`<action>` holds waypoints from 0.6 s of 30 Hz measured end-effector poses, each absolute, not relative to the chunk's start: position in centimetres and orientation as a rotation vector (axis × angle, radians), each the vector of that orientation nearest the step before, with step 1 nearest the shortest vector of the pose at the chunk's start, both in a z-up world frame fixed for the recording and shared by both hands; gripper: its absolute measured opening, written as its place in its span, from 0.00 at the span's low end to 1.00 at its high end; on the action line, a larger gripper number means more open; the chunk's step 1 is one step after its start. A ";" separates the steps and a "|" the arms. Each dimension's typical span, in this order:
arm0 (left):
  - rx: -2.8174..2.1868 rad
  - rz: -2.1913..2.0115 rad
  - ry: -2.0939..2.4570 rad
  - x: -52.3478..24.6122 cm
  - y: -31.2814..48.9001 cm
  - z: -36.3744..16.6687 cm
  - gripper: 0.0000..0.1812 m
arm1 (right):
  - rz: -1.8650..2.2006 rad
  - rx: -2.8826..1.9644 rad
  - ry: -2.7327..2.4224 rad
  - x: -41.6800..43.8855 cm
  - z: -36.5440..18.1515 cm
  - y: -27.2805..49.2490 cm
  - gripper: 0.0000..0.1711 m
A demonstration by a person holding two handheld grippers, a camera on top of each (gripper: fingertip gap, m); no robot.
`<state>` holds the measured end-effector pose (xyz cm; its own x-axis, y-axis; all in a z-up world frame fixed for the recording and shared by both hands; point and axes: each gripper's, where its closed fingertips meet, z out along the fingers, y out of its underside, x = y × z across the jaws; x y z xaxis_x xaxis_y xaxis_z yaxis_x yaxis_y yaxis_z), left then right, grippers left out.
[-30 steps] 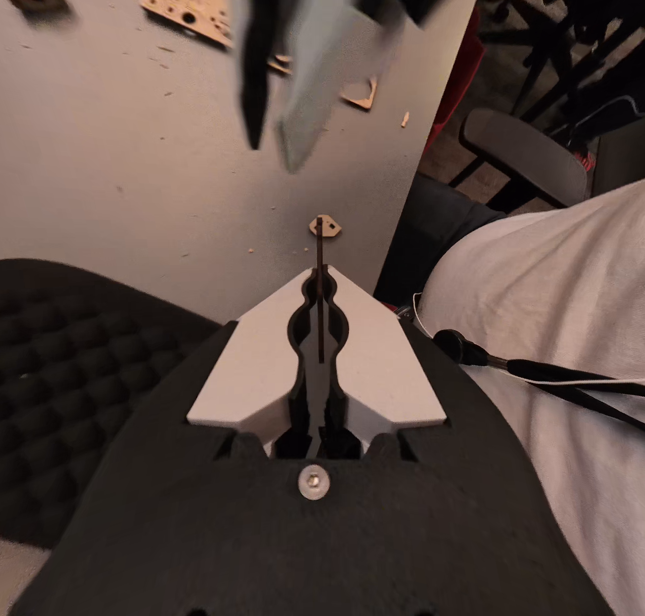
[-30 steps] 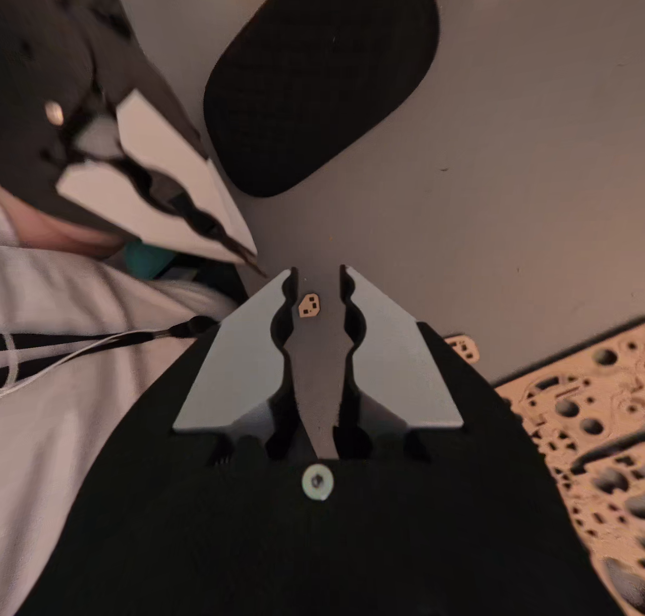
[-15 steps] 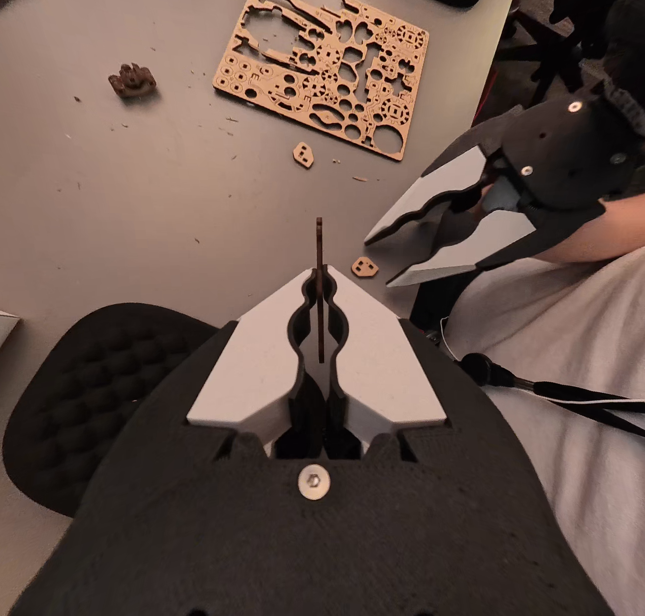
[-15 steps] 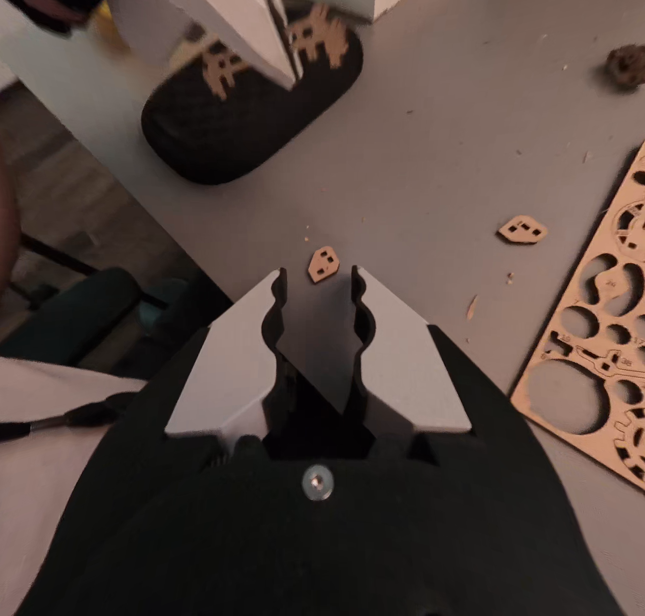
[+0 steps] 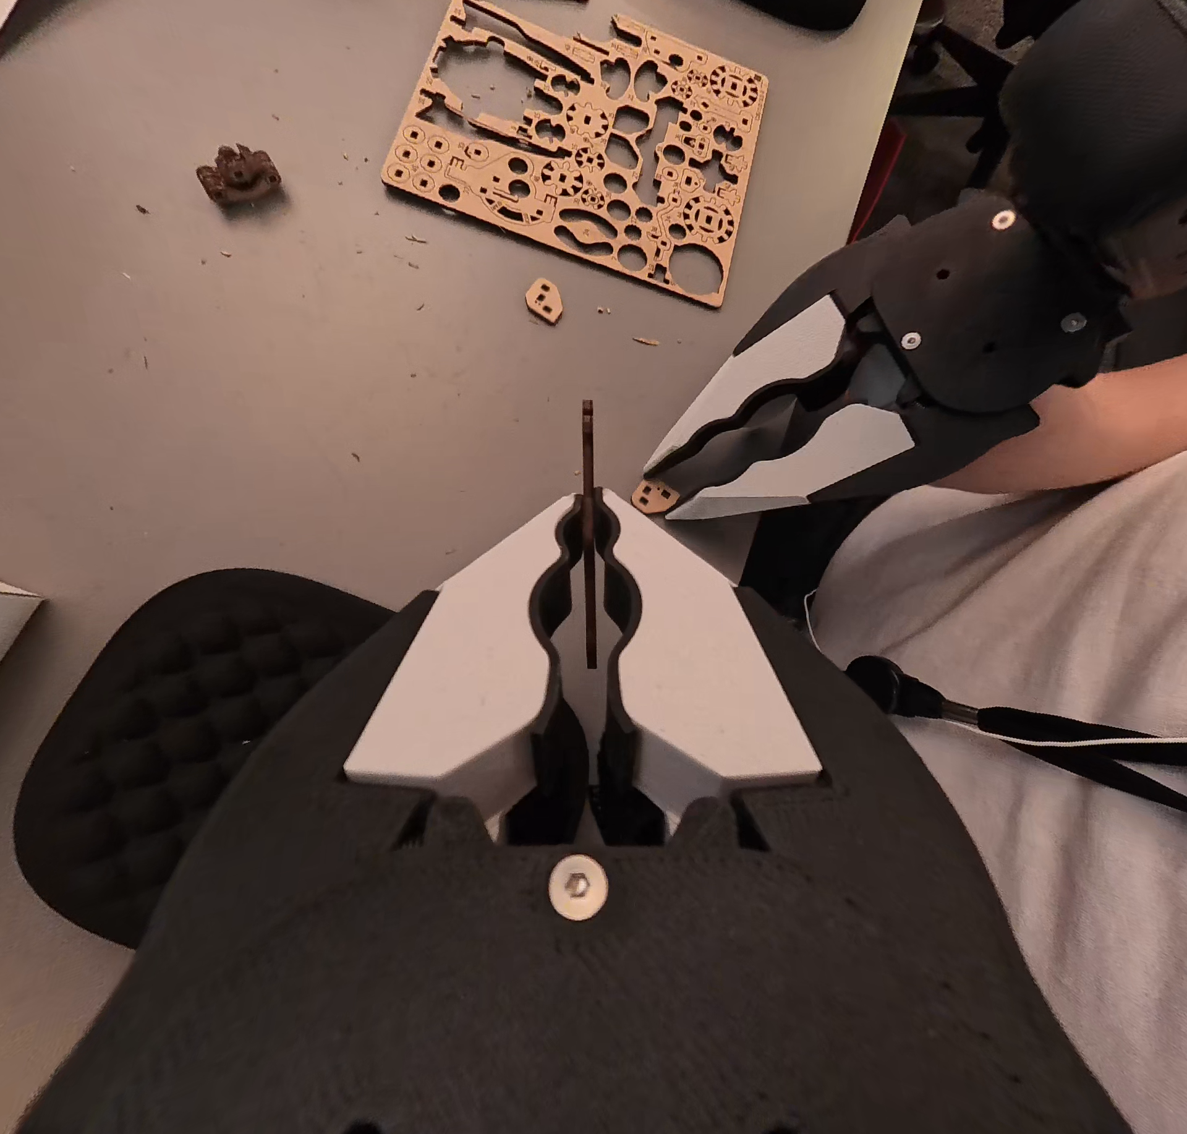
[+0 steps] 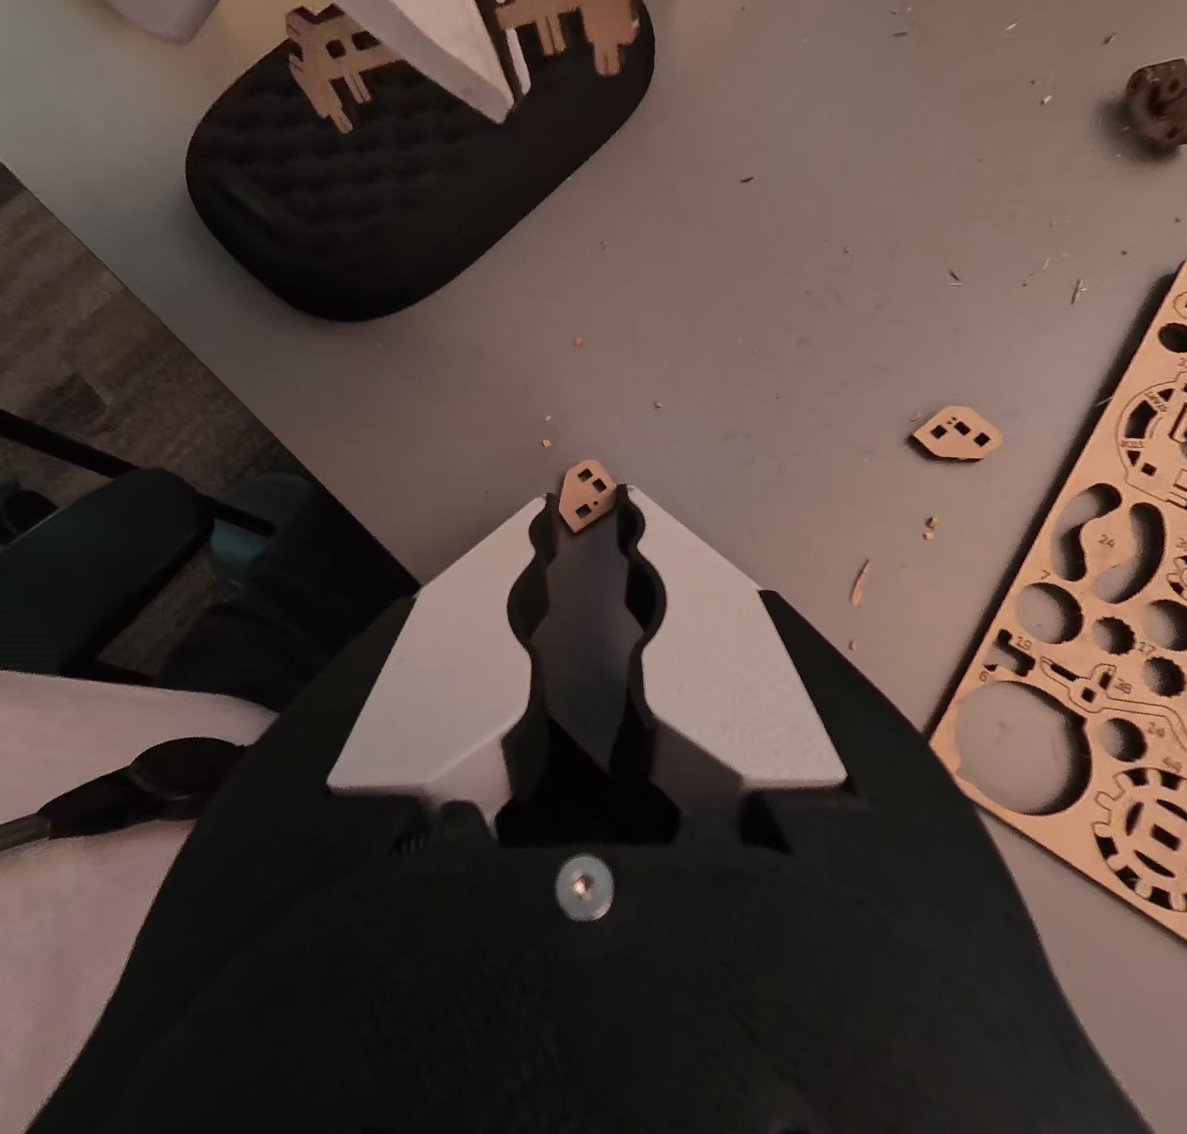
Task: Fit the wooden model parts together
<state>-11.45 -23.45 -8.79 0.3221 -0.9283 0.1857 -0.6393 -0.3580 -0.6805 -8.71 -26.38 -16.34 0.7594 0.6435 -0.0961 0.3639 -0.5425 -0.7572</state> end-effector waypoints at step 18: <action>-2.128 -0.762 1.566 -7.4 -16.8 -8.6 0.00 | 0.492 -1.816 -1.173 -0.2 -8.7 -15.7 0.10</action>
